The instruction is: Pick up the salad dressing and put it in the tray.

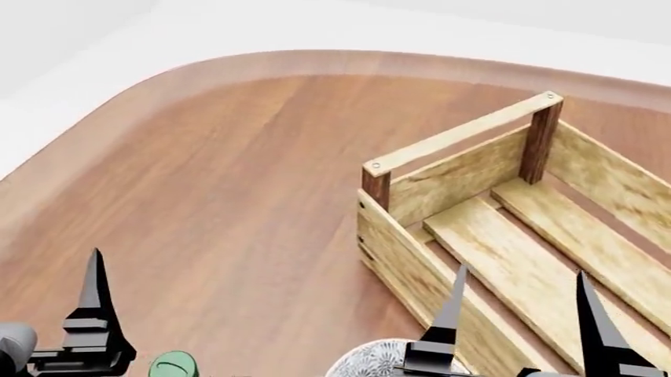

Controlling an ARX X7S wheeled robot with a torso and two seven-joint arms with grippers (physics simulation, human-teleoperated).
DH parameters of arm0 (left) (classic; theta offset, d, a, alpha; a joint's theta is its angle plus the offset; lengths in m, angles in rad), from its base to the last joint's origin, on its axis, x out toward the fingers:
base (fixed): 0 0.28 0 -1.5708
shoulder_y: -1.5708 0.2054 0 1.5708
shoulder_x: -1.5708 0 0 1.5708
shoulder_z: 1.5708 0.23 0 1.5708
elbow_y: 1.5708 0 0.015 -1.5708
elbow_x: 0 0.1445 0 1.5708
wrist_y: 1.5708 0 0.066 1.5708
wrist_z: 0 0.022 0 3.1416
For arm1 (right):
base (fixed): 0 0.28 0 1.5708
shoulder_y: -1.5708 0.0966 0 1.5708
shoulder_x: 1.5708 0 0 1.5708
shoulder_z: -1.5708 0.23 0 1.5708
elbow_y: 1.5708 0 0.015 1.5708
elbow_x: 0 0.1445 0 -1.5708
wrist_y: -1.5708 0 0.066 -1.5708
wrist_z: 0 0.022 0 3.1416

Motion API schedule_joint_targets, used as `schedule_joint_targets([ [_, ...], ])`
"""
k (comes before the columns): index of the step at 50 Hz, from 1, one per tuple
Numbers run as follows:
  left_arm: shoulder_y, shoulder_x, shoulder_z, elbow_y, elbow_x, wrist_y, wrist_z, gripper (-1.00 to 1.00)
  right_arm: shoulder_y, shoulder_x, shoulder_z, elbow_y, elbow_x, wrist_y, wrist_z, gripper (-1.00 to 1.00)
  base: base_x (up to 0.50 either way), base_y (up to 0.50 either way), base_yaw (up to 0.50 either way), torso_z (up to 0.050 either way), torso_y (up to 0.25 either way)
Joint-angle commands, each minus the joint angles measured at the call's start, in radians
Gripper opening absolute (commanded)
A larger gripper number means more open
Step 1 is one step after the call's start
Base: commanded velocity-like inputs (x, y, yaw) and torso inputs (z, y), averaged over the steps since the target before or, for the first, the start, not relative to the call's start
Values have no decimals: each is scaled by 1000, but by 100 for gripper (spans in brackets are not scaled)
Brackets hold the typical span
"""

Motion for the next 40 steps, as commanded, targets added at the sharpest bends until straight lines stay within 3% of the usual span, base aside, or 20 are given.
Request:
schedule_joint_targets([
  [1,1,-8,8,0,-5,4,-8,100,-1,7,-6,-2,3,-2,5,100,0,0,500,0,0],
  [25,-3,-20,15,7,-14,5,-22,100,1,37,-43,1,6,-3,7,100,0,0,500,0,0],
  [40,0,-24,20,-6,-17,18,-27,100,10,149,-198,4,69,193,-177,100,-32,57,0,0,0],
])
